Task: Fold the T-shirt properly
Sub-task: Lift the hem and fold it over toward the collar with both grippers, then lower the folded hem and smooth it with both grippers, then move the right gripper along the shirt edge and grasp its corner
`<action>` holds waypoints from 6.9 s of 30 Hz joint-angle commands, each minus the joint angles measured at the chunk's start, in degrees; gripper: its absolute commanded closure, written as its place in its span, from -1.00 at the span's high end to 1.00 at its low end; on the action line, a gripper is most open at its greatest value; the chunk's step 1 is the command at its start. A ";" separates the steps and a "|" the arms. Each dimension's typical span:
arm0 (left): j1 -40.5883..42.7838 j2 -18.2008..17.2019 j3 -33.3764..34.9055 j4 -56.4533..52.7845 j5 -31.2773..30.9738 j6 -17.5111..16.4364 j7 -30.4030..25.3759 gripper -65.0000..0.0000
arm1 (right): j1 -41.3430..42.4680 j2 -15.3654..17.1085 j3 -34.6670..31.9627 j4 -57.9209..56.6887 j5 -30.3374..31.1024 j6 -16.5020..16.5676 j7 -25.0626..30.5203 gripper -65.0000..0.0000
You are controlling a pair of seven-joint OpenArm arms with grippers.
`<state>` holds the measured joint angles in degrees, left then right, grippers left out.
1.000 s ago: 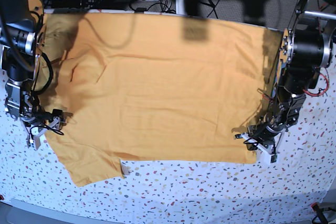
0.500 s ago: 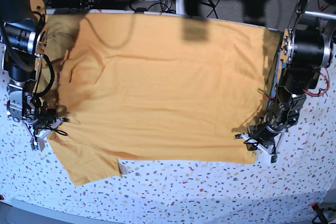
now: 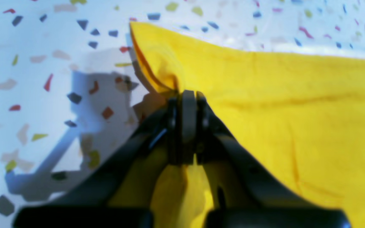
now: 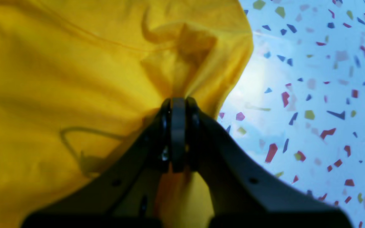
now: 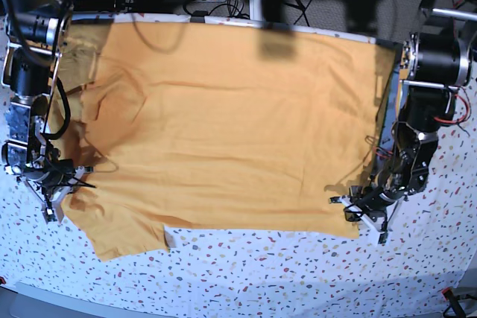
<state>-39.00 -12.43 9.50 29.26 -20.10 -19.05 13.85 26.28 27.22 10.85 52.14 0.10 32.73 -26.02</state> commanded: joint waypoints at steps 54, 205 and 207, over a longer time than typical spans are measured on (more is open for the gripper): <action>24.65 -12.24 -0.07 42.49 -5.44 -1.11 32.04 -0.18 | -26.75 -0.04 12.83 35.50 3.37 0.02 -18.08 0.17; 14.19 -5.70 -0.07 36.85 -6.91 -0.92 29.49 -1.00 | 6.71 3.26 1.55 -13.86 9.27 7.27 5.25 -1.00; 14.10 -5.70 -0.07 36.85 -6.95 -0.92 31.17 -1.00 | 3.98 3.23 1.55 -9.35 10.49 7.27 3.56 -1.00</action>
<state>-23.18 -17.61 9.76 65.01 -26.46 -19.79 46.17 28.69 29.26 12.23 42.04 9.65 39.33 -23.51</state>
